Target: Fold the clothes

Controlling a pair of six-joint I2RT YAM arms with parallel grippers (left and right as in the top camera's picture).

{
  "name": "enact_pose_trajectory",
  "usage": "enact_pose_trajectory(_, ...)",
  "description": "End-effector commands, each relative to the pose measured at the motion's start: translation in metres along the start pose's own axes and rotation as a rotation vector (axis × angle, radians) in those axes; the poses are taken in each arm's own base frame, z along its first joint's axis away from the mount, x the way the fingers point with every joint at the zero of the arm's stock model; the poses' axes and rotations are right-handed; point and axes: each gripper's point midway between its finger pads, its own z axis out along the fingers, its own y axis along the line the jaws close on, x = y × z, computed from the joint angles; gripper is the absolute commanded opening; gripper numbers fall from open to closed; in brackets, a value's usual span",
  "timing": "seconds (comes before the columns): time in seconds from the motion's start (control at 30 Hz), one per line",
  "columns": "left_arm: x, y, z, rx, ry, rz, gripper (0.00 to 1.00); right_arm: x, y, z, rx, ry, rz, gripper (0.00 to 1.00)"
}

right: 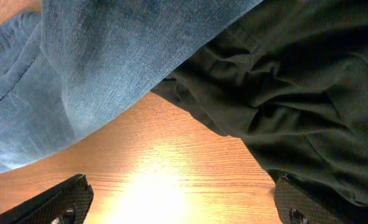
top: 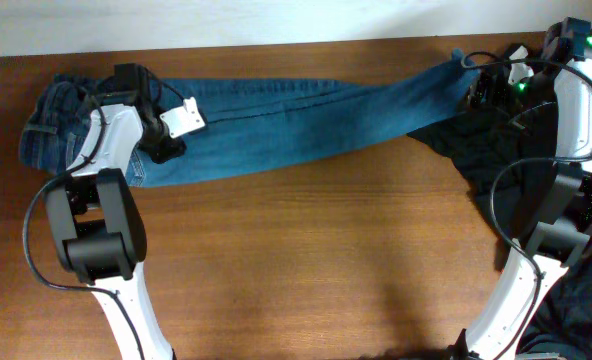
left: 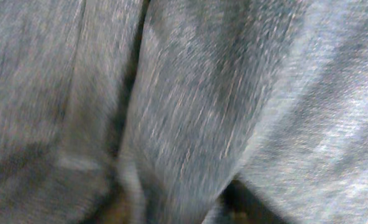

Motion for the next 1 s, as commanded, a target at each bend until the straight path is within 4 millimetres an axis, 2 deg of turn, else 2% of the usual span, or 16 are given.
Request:
enact_pose_trajectory(0.0, -0.011, -0.008, 0.007, 0.027, -0.033, 0.029, 0.18, -0.002, 0.005, -0.005, 0.005, -0.013, -0.026, 0.98)
enact_pose_trajectory(0.07, -0.011, -0.007, 0.007, 0.023, -0.034, 0.029, 0.01, -0.002, 0.005, -0.005, 0.004, -0.013, -0.026, 0.98)
enact_pose_trajectory(0.27, -0.018, 0.008, -0.005, -0.020, -0.049, -0.007, 0.00, -0.001, 0.004, -0.005, 0.005, -0.009, -0.024, 0.98)
enact_pose_trajectory(0.43, -0.027, 0.037, -0.029, -0.114, -0.054, -0.022, 0.01, -0.001, 0.004, -0.005, 0.005, -0.008, -0.024, 0.98)
enact_pose_trajectory(0.5, -0.027, 0.053, -0.040, -0.174, -0.032, -0.023, 0.16, 0.000, 0.004, -0.005, 0.005, -0.008, -0.024, 0.98)
enact_pose_trajectory(0.6, -0.033, 0.071, -0.053, -0.240, -0.042, -0.022, 0.23, 0.000, 0.004, -0.005, 0.005, -0.008, -0.024, 0.98)
enact_pose_trajectory(0.67, -0.037, 0.081, -0.056, -0.282, -0.060, -0.019, 0.24, 0.000, 0.004, -0.005, 0.005, -0.008, -0.024, 0.98)
enact_pose_trajectory(0.7, -0.039, 0.086, -0.057, -0.299, -0.070, -0.022, 0.28, 0.000, 0.004, -0.005, 0.005, -0.008, -0.024, 0.98)
enact_pose_trajectory(0.8, -0.044, 0.099, -0.054, -0.346, -0.106, -0.082, 0.31, 0.000, 0.004, -0.005, 0.005, -0.008, -0.024, 0.98)
enact_pose_trajectory(0.83, -0.043, 0.101, -0.050, -0.351, -0.110, -0.093, 0.35, 0.000, 0.004, -0.005, 0.005, -0.008, -0.024, 0.98)
enact_pose_trajectory(0.9, -0.042, 0.103, -0.039, -0.351, -0.111, -0.101, 0.57, 0.000, 0.004, -0.005, 0.005, -0.008, -0.024, 0.98)
enact_pose_trajectory(0.97, -0.038, 0.099, -0.024, -0.329, -0.100, -0.110, 0.57, 0.000, 0.004, -0.005, 0.005, -0.008, -0.024, 0.98)
